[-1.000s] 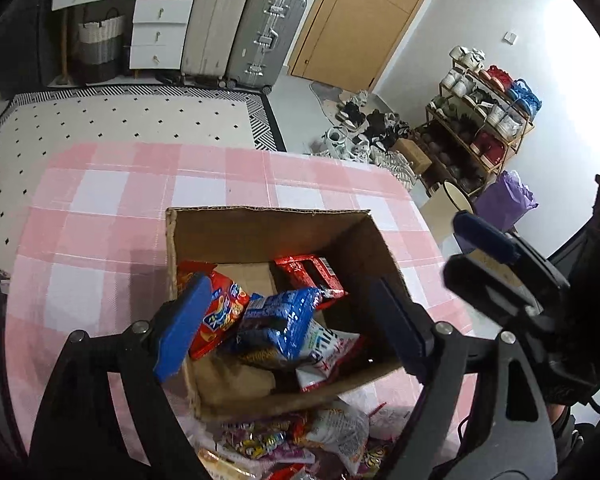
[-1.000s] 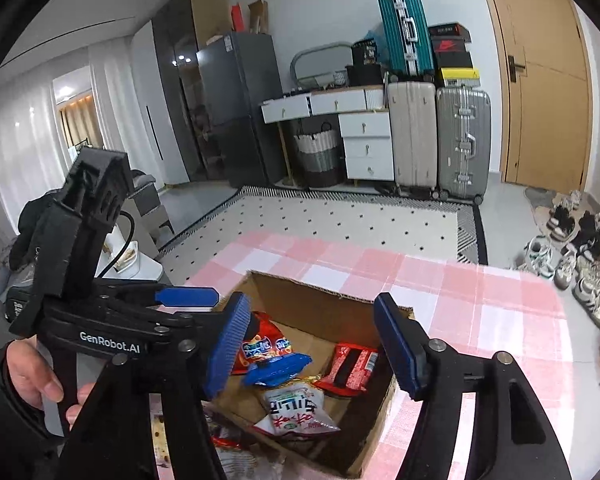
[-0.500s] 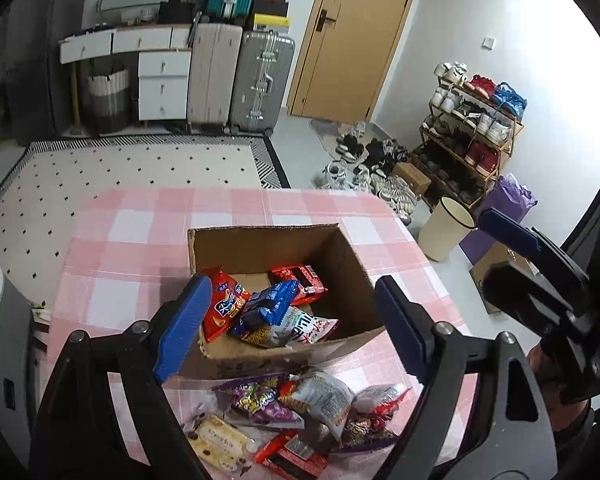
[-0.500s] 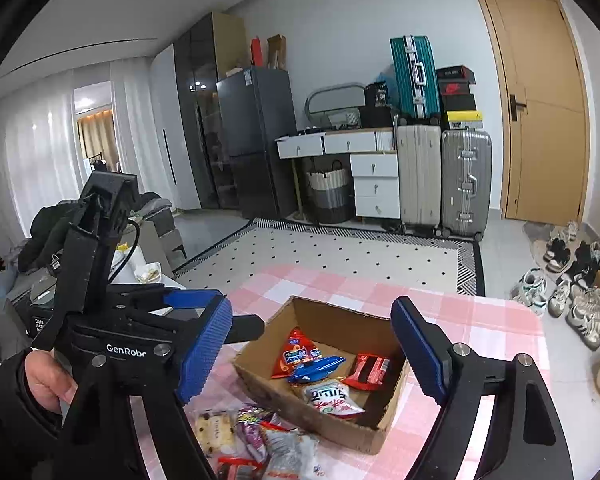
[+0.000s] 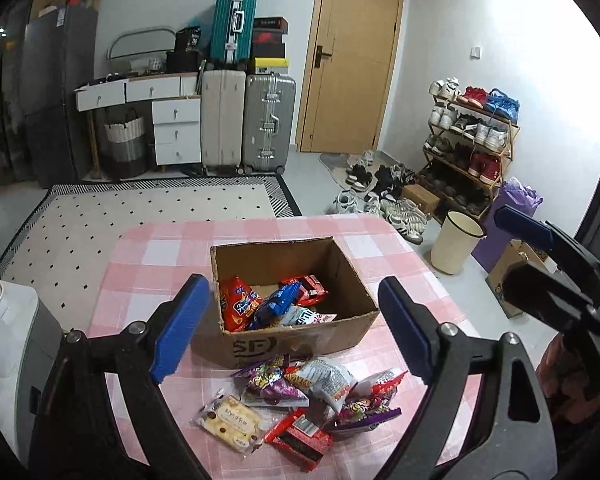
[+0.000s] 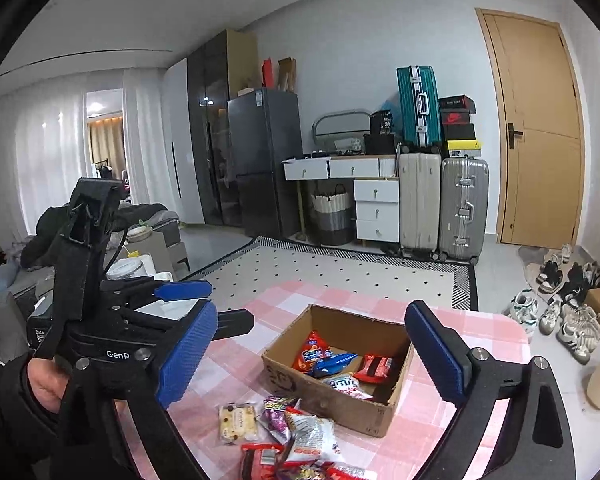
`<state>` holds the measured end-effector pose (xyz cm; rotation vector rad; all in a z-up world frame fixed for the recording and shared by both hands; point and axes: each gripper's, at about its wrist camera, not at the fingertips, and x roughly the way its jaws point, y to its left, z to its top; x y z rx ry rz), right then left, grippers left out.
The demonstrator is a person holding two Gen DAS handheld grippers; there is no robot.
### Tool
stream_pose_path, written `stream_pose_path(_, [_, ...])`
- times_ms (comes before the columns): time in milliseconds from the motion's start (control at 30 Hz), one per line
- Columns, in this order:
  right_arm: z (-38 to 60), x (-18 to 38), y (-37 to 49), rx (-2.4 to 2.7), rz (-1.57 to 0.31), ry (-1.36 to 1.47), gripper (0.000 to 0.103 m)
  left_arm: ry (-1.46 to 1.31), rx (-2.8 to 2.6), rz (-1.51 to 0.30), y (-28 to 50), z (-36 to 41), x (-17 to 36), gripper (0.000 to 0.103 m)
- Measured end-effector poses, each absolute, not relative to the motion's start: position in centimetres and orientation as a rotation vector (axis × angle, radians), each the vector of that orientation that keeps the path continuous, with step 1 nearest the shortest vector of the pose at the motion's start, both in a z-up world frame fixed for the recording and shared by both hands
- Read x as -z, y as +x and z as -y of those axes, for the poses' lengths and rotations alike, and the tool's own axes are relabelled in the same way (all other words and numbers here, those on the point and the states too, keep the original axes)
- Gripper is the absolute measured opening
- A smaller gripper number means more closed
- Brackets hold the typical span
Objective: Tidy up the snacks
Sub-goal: 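Withdraw both grippers from the box back toward the snack pile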
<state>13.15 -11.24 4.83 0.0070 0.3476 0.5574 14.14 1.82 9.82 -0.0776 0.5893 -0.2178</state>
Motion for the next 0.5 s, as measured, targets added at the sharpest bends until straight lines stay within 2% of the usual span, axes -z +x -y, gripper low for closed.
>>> stream_pose_path(133, [11.5, -4.9, 11.2, -0.556, -0.329, 0.01, 0.097, -0.062, 0.208, -0.556, 11.2, -1.9, -10.1, 0.086])
stream_pose_path(233, [11.6, -4.9, 9.6, -0.559, -0.308, 0.011, 0.099, -0.083, 0.21, -0.541, 8.9, -2.4, -9.6, 0.09])
stream_pose_path(333, [11.4, -4.9, 8.4, -0.56, -0.298, -0.007, 0.1, -0.1, 0.204, -0.535, 7.1, -3.0, -9.0, 0.102])
stream_pose_path(500, [11.6, -4.1, 6.2, -0.554, -0.285, -0.005, 0.101, -0.107, 0.173, -0.508, 5.2, -3.9, -7.8, 0.102])
